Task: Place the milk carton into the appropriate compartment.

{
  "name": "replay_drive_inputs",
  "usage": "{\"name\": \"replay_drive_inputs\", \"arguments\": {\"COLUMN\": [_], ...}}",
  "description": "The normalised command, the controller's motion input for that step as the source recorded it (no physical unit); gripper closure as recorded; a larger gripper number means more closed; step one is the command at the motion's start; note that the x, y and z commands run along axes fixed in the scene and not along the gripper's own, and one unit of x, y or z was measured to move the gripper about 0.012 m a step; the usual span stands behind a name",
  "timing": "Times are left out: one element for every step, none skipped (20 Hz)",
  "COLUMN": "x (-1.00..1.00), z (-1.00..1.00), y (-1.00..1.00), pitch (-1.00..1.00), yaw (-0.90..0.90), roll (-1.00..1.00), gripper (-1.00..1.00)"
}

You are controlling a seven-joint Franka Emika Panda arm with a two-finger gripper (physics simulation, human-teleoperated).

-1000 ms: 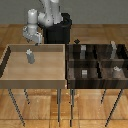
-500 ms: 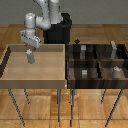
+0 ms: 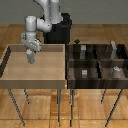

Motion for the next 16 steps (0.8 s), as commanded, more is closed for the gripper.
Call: {"name": "replay_drive_inputs", "arguments": {"x": [0.00,0.00,0.00,0.00,0.00,0.00,0.00,0.00,0.00,0.00,0.00,0.00,0.00,0.00,0.00,0.00], "z": [0.00,0.00,0.00,0.00,0.00,0.00,0.00,0.00,0.00,0.00,0.00,0.00,0.00,0.00,0.00,0.00], "y": [0.00,-1.00,0.00,0.00,0.00,0.00,0.00,0.00,0.00,0.00,0.00,0.00,1.00,0.00,0.00,0.00], "pitch": [0.00,0.00,0.00,0.00,0.00,0.00,0.00,0.00,0.00,0.00,0.00,0.00,0.00,0.00,0.00,0.00], "yaw": [0.00,0.00,0.00,0.00,0.00,0.00,0.00,0.00,0.00,-0.15,0.00,0.00,0.00,0.00,0.00,0.00], "roll": [0.00,0.00,0.00,0.00,0.00,0.00,0.00,0.00,0.00,0.00,0.00,0.00,0.00,0.00,0.00,0.00], "gripper": [-1.00,-1.00,-1.00,-1.00,-1.00,-1.00,-1.00,-1.00,-1.00,-1.00,-1.00,-1.00,-1.00,-1.00,-1.00,-1.00]}}
